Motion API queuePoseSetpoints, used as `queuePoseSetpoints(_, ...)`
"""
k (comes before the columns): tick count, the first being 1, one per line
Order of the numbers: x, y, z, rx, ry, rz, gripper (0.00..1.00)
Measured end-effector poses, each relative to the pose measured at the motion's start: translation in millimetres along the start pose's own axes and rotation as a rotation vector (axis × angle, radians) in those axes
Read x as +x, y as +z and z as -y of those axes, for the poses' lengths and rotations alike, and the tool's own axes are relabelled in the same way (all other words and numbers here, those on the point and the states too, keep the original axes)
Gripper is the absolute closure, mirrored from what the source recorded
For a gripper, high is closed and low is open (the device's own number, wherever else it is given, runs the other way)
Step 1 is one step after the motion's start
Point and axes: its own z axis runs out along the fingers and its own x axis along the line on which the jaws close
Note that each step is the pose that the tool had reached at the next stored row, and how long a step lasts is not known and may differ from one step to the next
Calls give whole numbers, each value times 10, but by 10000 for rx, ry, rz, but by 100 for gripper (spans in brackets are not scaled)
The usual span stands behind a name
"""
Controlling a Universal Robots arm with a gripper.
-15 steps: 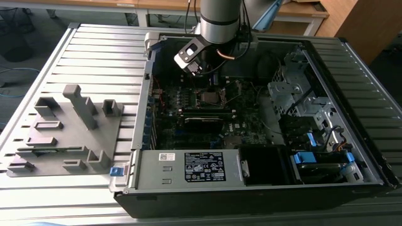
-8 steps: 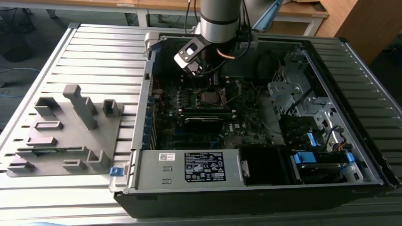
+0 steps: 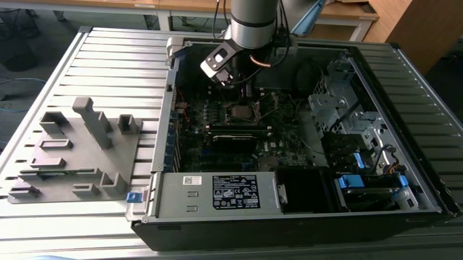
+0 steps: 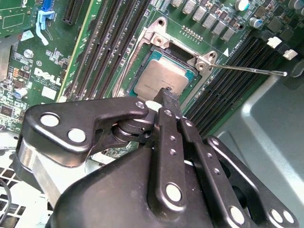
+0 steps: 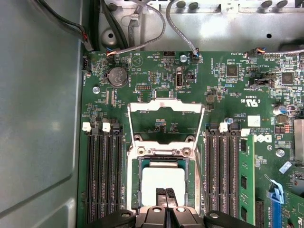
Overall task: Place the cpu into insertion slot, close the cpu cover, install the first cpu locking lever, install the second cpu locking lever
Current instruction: 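Close the cpu cover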
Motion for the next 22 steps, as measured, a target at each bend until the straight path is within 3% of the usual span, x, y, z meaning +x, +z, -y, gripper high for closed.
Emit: queuePoseSetpoints(22,2,-65,-4,-1,0,-1,89)
